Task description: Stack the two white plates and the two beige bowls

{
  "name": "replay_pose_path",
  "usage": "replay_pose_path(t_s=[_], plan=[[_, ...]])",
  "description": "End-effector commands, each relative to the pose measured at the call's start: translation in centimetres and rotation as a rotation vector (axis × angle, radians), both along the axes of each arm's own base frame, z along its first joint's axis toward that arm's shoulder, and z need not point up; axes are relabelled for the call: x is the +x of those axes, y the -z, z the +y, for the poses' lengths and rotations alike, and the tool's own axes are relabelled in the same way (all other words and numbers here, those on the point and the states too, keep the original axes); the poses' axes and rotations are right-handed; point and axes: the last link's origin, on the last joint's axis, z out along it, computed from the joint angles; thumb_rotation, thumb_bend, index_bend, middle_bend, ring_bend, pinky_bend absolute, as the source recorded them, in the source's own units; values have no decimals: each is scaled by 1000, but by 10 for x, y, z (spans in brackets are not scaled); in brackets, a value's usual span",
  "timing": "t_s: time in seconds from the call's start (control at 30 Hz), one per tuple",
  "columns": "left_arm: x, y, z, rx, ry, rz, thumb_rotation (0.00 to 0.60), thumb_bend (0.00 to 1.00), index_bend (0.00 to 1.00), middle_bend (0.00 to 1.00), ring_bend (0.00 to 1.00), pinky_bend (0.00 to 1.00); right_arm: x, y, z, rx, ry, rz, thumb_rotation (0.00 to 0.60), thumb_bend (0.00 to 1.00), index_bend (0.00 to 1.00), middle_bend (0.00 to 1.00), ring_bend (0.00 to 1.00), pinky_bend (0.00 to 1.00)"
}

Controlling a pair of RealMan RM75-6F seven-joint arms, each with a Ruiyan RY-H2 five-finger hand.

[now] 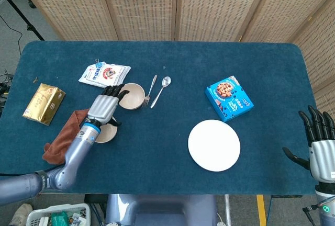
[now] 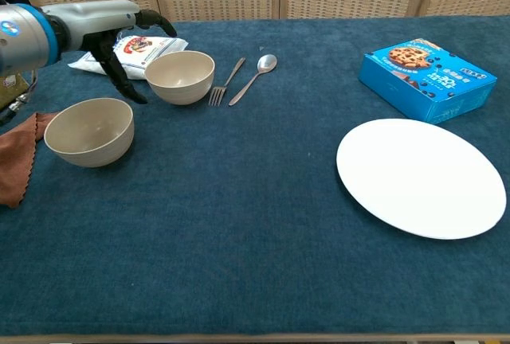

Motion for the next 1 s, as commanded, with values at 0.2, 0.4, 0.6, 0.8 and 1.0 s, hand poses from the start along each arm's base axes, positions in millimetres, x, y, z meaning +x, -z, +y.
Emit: replay_pose_path(t_s=[0.2,0.4,0.6,0.8,1.0], plan=[[2,24,14,-14,-43,30,600,199,195,0,0,0,-1,-2,0,-5,4,-4,600,0,0,0,0,0],[-4,31,18,-6,-56,34,600,286,313,0,0,0,-1,-2,-1,-1,6,-7,600,0,0,0,0,0],[-10,41,19,-3,-67,36,600,327,401,0,0,0,-1,-1,-1,5,8,-5,600,0,0,0,0,0],[-12,51,23,21,-69,28,600,409,446,0,0,0,-1,-1,-1,6,10,-5,600,0,0,0,0,0],[-13,59,26,36,-78,19,600,480,637,0,0,0,-2,-1,-1,7,15,-9,600,0,0,0,0,0]])
